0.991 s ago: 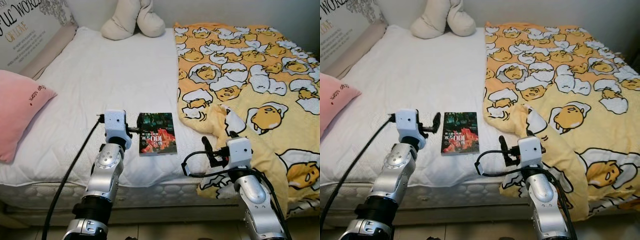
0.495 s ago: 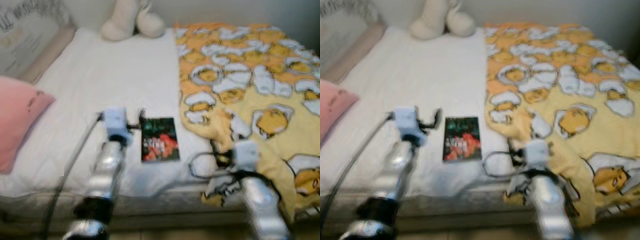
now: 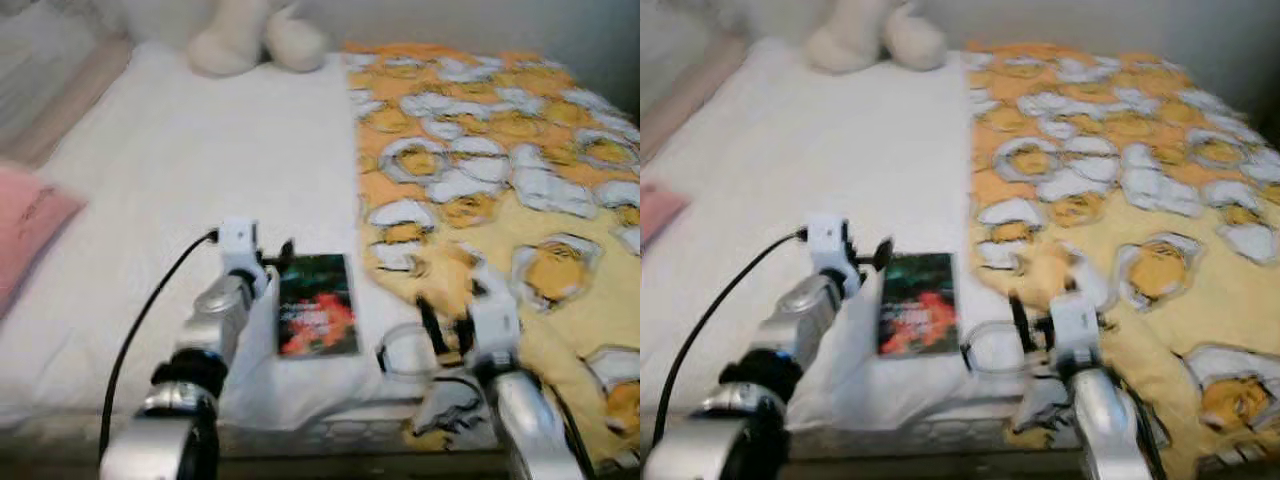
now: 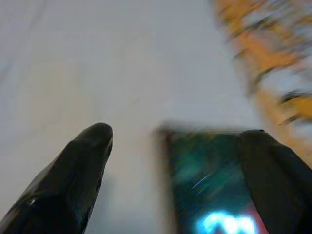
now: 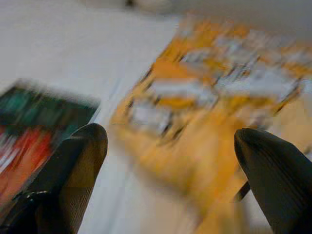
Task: Clean up the room
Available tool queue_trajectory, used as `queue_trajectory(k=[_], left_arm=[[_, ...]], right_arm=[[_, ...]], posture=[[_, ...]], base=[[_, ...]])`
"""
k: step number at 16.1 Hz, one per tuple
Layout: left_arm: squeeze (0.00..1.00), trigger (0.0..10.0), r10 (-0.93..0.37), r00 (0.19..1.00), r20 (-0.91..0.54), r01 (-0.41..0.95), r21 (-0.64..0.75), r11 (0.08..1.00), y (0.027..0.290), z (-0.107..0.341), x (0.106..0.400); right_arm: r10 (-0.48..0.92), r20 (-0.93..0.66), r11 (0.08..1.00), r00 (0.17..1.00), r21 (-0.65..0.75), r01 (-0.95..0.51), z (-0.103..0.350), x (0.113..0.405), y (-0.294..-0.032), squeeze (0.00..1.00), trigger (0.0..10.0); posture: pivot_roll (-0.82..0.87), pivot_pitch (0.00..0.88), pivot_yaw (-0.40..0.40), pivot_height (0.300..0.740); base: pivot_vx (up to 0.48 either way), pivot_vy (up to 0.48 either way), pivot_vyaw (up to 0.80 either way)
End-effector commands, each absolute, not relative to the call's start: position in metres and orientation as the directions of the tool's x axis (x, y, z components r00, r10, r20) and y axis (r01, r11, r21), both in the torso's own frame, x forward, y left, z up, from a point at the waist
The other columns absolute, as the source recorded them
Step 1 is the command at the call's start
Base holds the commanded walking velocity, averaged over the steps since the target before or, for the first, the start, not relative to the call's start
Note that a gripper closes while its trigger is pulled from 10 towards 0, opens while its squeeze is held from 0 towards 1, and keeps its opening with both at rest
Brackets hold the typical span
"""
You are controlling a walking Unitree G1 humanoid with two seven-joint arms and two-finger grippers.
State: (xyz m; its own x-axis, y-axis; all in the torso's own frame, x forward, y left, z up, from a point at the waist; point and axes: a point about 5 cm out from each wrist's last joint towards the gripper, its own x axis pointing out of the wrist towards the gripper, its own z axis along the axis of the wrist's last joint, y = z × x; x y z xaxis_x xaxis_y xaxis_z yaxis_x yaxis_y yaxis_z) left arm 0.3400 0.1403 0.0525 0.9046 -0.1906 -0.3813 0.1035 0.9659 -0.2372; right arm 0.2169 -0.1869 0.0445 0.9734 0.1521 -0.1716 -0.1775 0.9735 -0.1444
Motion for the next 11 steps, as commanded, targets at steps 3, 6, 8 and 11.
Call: queue_trajectory(k=[3, 6, 8, 11], left_arm=[[0.00, 10.0, -0.256, 0.854, -0.452, 0.113, -0.319, 0.941, 0.114, 0.041, 0.337], [0.00, 10.0, -0.320, 0.829, -0.459, 0.140, -0.384, 0.913, 0.096, 0.037, 0.334], [0.00, 10.0, -0.290, 0.823, -0.488, 0.116, -0.356, 0.927, 0.100, 0.030, 0.330], [0.00, 10.0, -0.211, 0.810, -0.548, 0.079, -0.253, 0.964, 0.112, 0.016, 0.320]], right_arm=[[0.088, -0.261, 0.976, 0.961, -0.172, -0.137, 0.038, 0.186, -0.213, 0.00, 10.0], [0.080, -0.303, 0.969, 0.950, -0.199, -0.146, 0.045, 0.152, -0.218, 0.00, 10.0], [0.110, -0.317, 0.963, 0.942, -0.201, -0.180, 0.048, 0.143, -0.216, 0.00, 10.0], [0.222, -0.347, 0.946, 0.911, -0.151, -0.287, 0.055, 0.125, -0.203, 0.00, 10.0]], posture=[[-0.29, 0.131, -0.025, 0.740], [-0.35, 0.185, -0.033, 0.740], [-0.36, 0.215, -0.045, 0.740], [-0.37, 0.256, -0.063, 0.740]], base=[[0.000, 0.000, 0.00], [0.000, 0.000, 0.00], [0.000, 0.000, 0.00], [0.000, 0.000, 0.00]])
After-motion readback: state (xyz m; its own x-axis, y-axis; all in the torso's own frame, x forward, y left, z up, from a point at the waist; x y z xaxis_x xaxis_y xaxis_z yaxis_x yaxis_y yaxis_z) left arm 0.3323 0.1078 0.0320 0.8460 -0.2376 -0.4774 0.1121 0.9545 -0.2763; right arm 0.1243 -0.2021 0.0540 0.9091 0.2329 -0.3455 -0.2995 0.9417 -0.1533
